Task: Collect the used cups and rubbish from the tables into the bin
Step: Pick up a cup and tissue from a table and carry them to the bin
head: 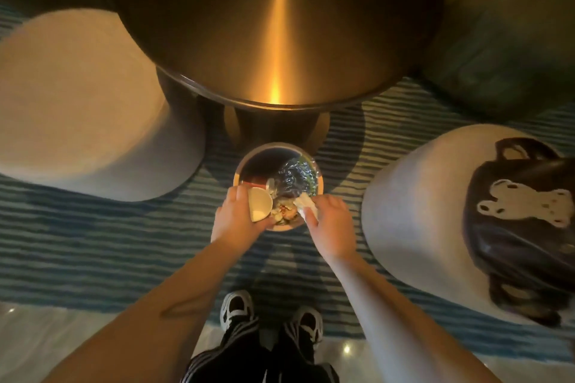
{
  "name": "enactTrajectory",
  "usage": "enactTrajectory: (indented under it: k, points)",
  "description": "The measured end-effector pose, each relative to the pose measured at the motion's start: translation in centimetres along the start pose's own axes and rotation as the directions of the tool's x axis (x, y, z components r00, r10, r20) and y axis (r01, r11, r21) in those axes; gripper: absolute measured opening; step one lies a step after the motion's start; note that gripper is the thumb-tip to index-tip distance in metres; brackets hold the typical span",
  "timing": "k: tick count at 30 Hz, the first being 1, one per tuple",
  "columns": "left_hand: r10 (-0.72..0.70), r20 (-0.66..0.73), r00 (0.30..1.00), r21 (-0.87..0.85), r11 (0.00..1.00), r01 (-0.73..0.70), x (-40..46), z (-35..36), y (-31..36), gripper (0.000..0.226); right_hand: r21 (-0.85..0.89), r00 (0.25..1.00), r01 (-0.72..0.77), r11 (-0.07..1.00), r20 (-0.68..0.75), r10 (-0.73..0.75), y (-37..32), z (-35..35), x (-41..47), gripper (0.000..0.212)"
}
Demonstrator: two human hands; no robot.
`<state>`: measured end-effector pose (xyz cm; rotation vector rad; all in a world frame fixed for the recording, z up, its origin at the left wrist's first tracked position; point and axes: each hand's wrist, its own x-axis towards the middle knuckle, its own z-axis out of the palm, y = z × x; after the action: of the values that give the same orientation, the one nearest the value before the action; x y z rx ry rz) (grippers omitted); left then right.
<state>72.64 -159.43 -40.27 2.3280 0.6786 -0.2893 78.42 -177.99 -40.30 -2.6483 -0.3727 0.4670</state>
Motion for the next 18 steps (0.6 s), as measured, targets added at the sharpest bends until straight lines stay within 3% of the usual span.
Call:
enactTrajectory:
  k: [6, 9, 13, 18]
  points:
    - [-0.049, 0.0, 0.999, -0.057, 0.997, 0.049, 4.5, 5.9, -3.8, 0.099, 0.039, 0.999, -0.048, 0.998, 0.029, 0.046, 2.2, 9.4, 5.4, 0.05]
    - [-0.002, -0.009, 1.0, -0.099, 0.995, 0.001, 3.8, 5.7, -4.9, 0.094, 0.022, 0.997, -0.064, 0.998, 0.044, 0.062, 2.4, 10.3, 5.4, 0.066]
    - [0.072, -0.094, 0.993, -0.05, 0.996, -0.077, 1.2, 2.1, -4.3, 0.082, 0.064, 0.998, -0.066, 0.996, 0.028, 0.064, 1.3, 6.9, 3.1, 0.065]
    - [0.097, -0.149, 0.984, 0.091, 0.992, -0.084, -4.8, -6.4, 0.0, 0.079, 0.072, 0.998, -0.043, 0.996, 0.057, 0.039, -2.6, -2.5, -2.0, 0.062]
